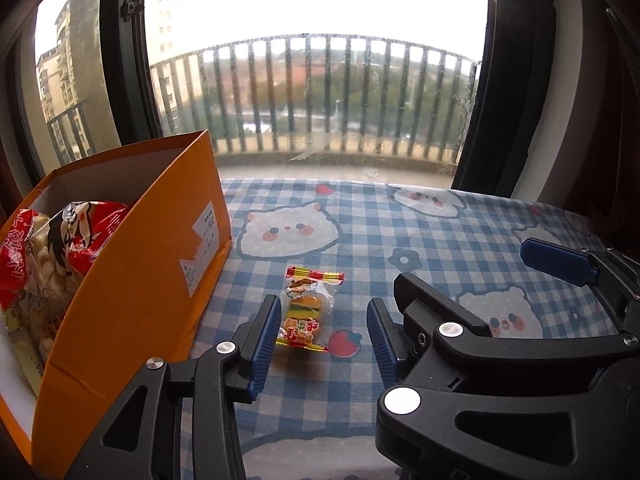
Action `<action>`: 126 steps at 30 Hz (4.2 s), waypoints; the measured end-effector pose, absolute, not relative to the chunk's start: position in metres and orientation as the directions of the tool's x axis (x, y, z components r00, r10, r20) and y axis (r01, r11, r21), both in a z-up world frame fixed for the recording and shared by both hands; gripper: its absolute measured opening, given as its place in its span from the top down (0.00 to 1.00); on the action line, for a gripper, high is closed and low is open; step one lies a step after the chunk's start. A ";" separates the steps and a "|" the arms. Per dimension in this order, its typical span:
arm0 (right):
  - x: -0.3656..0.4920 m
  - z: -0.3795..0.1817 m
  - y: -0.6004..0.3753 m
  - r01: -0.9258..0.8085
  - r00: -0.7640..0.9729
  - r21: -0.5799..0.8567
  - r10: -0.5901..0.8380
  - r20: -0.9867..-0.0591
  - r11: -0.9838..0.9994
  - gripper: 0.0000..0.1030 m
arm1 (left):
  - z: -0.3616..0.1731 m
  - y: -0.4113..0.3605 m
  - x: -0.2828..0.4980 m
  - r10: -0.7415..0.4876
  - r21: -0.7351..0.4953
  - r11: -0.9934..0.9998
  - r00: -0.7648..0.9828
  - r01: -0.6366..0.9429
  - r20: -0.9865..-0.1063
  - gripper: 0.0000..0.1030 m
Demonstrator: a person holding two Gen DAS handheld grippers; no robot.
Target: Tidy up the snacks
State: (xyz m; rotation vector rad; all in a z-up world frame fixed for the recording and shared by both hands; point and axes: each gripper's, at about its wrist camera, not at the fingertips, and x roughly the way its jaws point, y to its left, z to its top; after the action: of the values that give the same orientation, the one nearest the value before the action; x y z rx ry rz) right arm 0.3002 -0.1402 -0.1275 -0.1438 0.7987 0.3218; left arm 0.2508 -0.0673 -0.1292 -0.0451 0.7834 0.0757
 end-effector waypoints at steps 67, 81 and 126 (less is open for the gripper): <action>0.204 -0.028 -0.089 -0.287 0.824 0.021 0.258 -0.504 0.958 0.03 | -0.028 0.004 0.148 -0.003 -0.028 1.000 0.860 -0.013 -0.510 0.71; 0.191 -0.045 -0.022 -0.296 0.836 0.043 0.280 -0.473 0.954 0.02 | -0.051 0.058 0.139 0.040 -0.036 0.997 0.864 -0.067 -0.502 0.71; 0.097 -0.048 -0.067 -0.164 0.884 0.031 0.160 -0.440 0.986 0.02 | -0.038 0.028 0.052 0.041 -0.034 0.997 0.889 -0.064 -0.456 0.01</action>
State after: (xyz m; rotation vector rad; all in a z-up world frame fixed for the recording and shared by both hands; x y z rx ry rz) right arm 0.0969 -0.0675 -0.0479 -0.0072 0.4569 0.1686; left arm 0.0516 0.0283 -0.0382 -0.0485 0.4719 0.0547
